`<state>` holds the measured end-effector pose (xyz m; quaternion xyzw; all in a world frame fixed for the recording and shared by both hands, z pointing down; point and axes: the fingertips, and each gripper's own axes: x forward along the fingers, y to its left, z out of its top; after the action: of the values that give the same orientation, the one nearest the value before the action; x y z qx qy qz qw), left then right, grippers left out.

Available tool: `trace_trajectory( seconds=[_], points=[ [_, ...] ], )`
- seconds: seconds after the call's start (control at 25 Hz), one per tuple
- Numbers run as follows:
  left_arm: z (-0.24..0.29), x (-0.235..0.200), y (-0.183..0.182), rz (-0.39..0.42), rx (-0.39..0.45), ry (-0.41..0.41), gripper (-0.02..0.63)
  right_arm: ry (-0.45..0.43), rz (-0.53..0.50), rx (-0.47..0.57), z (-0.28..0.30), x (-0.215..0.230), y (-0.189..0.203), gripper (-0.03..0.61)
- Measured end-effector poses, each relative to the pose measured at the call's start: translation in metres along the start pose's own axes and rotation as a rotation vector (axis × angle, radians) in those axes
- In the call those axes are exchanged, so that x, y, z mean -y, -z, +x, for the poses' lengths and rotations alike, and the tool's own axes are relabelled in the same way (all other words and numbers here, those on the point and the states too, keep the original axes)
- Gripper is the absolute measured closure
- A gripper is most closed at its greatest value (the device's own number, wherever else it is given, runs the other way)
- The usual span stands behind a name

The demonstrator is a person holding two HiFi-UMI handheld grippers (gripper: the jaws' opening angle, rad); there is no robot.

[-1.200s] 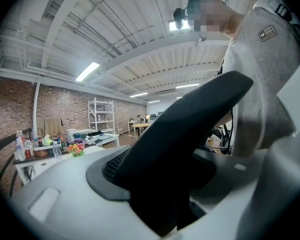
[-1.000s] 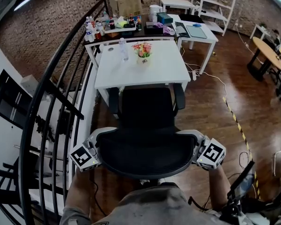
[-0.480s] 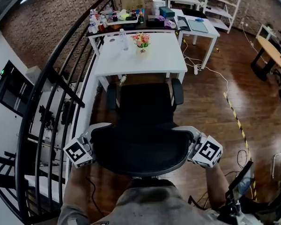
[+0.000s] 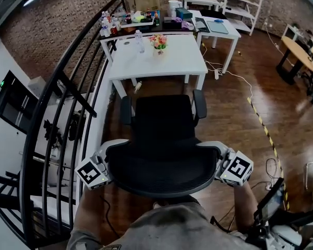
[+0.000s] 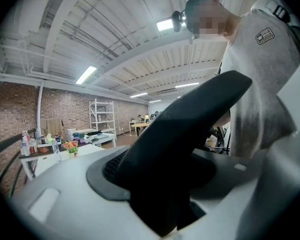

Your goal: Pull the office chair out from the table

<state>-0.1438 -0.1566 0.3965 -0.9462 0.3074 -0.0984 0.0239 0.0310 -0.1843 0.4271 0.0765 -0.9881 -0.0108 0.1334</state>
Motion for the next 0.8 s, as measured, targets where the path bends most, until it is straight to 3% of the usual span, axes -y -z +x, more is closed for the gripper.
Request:
trace_trajectory(
  seconds=[0.48,0.8],
  points=[
    [-0.053,0.068,0.007,0.019,0.030,0.060,0.359,0.044,0.040,-0.014,-0.009,-0.093,0.006,0.403],
    [-0.073,0.107,0.009,0.014,0.048,0.056,0.359,0.035,0.060,-0.018,-0.022,-0.136,0.011,0.403]
  ],
)
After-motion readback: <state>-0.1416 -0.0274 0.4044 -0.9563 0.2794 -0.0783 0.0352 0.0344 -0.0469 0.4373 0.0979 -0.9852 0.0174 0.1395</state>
